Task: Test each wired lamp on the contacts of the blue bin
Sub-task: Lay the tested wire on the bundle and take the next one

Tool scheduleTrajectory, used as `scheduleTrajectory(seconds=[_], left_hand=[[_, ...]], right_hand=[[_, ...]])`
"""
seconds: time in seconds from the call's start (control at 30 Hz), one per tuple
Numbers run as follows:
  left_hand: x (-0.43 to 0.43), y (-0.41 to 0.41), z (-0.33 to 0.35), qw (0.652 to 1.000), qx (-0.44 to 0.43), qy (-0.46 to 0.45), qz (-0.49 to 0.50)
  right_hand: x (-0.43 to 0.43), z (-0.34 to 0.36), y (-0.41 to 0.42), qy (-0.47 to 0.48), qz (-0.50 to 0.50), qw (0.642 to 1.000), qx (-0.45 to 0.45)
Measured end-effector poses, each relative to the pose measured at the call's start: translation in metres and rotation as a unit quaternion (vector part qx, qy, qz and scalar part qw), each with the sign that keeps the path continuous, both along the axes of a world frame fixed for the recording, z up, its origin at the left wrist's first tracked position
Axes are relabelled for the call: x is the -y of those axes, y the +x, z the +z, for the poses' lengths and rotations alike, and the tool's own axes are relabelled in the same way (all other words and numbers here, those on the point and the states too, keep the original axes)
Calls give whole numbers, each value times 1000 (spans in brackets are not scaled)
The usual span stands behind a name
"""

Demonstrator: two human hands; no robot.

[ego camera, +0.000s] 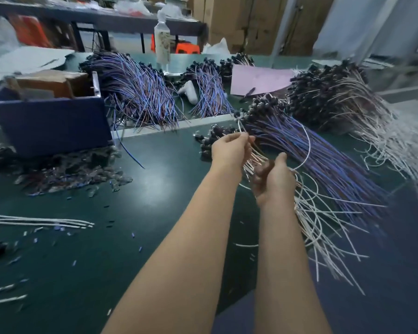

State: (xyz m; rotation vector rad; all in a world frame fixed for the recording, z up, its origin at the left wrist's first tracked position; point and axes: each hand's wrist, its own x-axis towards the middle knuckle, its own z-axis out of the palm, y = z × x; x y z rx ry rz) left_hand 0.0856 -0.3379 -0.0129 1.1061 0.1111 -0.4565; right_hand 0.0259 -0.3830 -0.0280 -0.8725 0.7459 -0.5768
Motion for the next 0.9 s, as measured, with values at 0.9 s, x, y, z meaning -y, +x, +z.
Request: scheduleTrajectory(seconds=[0.9], left_hand=[[-252,16,27,862,155,52,480]], right_hand=[[-237,12,71,-381,396,833,57]])
